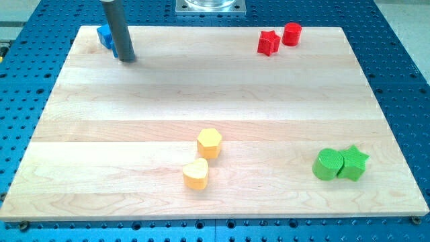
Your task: Push the yellow blocks to the bottom center of the board
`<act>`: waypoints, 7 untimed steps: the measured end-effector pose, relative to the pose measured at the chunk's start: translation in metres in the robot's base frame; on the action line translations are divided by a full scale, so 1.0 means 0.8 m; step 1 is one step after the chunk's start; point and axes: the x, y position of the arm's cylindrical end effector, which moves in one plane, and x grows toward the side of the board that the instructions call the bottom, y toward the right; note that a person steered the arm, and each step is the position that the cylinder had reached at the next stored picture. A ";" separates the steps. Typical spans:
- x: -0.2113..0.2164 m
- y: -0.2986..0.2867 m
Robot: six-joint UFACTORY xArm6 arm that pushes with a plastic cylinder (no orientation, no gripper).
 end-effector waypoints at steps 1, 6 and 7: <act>-0.005 0.017; 0.031 -0.033; 0.056 -0.013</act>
